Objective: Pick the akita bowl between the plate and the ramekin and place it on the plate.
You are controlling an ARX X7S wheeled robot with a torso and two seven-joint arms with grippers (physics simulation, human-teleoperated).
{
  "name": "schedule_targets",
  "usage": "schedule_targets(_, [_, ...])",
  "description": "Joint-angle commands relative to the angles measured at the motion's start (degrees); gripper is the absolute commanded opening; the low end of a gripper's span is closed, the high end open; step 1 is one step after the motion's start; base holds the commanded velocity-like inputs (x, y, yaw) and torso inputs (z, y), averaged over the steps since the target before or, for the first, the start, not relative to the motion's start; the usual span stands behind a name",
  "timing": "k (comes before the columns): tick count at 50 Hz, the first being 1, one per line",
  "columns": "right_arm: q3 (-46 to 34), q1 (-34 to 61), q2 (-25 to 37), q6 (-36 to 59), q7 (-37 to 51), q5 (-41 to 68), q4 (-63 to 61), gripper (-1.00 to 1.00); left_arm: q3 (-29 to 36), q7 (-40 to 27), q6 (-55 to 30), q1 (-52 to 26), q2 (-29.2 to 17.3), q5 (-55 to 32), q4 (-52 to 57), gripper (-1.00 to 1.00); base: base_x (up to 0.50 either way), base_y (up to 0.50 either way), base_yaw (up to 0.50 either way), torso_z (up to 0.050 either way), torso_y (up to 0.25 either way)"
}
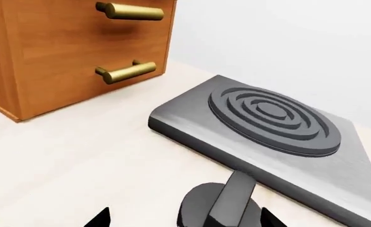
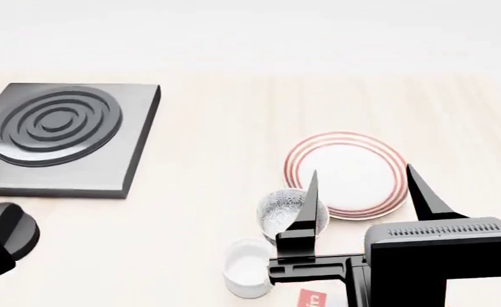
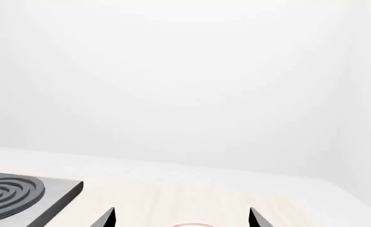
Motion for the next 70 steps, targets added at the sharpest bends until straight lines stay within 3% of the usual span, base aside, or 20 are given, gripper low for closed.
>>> schedule_targets(1, [-0.1, 0.0, 0.2, 0.0, 0.2, 0.3, 0.0, 1.00, 0.1, -0.1, 0.1, 0.0, -0.1, -0.2, 0.0, 1.00, 0.31, 0.00, 0.00, 0.000, 0.000])
schedule_targets(43, [-0.4, -0.1, 0.7, -0.8, 1.2, 0.9, 0.6, 1.00, 0.7, -0.4, 0.6, 0.0, -0.4, -0.7, -0.4, 1.00, 0.31, 0.00, 0.00, 0.000, 0.000])
schedule_targets(50, [1.6, 1.9, -1.2, 7.8, 4.1, 4.1, 2.2, 1.00, 0.8, -0.5, 0.5, 0.1, -0.5, -0.8, -0.3, 1.00, 0.04, 0.00, 0.00, 0.000, 0.000])
schedule_targets(62, [3.7, 3.6, -2.7, 12.8, 5.8, 7.1, 3.8, 1.00, 1.0, -0.7, 0.5, 0.0, -0.6, -1.0, -0.3, 1.00, 0.00, 0.00, 0.00, 0.000, 0.000])
schedule_targets(70, [0.7, 4.7, -1.3, 13.9, 4.8, 6.3, 5.6, 1.00, 1.1, -0.8, 0.9, -0.1, -0.5, -0.9, -0.8, 1.00, 0.00, 0.00, 0.00, 0.000, 0.000])
